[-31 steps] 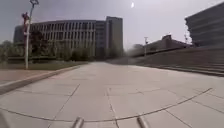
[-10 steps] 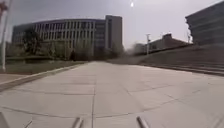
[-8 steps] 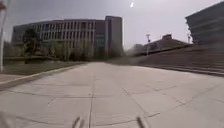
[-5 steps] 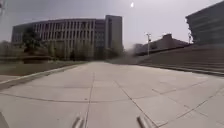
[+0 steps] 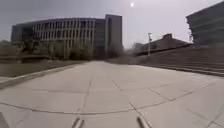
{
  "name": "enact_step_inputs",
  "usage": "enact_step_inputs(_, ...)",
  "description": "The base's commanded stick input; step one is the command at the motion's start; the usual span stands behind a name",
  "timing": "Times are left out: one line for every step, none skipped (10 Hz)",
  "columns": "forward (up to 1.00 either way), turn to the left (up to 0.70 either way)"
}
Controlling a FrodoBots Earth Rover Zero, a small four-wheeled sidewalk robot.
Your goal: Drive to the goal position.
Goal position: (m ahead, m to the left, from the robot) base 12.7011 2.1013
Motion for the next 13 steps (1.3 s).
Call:
enact_step_inputs(0.70,0.01)
enact_step_inputs(0.70,0.01)
enact_step_inputs(0.70,0.01)
enact_step_inputs(0.70,0.01)
enact_step_inputs(0.70,0.01)
enact_step_inputs(0.70,0.01)
enact_step_inputs(0.70,0.01)
enact_step_inputs(0.70,0.01)
enact_step_inputs(0.70,0.01)
enact_step_inputs(0.70,0.01)
enact_step_inputs(0.70,0.01)
enact_step_inputs(0.70,0.01)
enact_step_inputs(0.70,0.01)
